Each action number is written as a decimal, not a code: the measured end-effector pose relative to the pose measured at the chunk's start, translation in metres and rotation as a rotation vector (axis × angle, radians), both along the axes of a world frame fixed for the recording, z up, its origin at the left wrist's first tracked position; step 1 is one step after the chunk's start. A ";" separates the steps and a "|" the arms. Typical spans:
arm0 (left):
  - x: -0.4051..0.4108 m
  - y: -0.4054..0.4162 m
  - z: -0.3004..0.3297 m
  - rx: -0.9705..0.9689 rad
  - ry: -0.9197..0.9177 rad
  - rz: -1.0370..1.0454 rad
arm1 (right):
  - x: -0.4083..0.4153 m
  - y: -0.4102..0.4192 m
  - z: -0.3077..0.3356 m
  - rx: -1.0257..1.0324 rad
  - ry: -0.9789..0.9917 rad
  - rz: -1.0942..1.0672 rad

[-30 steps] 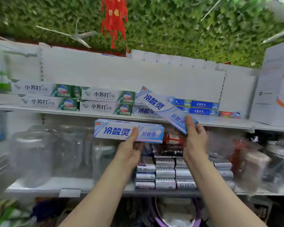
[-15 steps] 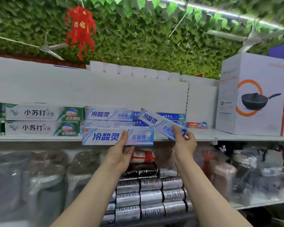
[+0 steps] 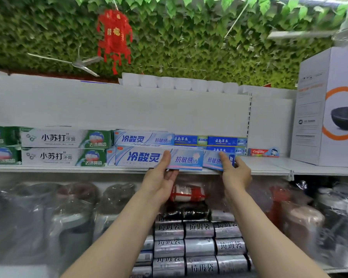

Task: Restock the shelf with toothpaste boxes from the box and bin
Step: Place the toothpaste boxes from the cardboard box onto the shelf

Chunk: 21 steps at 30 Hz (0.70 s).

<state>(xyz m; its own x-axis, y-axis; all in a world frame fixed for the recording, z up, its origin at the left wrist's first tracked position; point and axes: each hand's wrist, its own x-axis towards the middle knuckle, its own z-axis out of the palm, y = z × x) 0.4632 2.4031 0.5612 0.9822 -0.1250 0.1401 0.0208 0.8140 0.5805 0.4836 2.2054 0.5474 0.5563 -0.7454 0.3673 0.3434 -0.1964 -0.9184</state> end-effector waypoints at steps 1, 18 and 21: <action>0.001 0.002 0.001 0.007 -0.003 -0.003 | 0.002 0.000 -0.002 -0.042 0.041 -0.017; 0.022 0.025 0.011 0.033 -0.028 -0.015 | -0.022 0.069 0.028 -0.181 -0.080 0.602; 0.023 0.031 0.011 0.091 -0.039 -0.006 | -0.020 0.072 0.025 -0.184 -0.082 0.654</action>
<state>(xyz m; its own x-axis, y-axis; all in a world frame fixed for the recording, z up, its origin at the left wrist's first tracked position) 0.4865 2.4343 0.5719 0.9755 -0.1446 0.1658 0.0015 0.7581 0.6521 0.4640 2.2778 0.5721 0.8358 -0.1868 0.5163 0.5118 -0.0751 -0.8558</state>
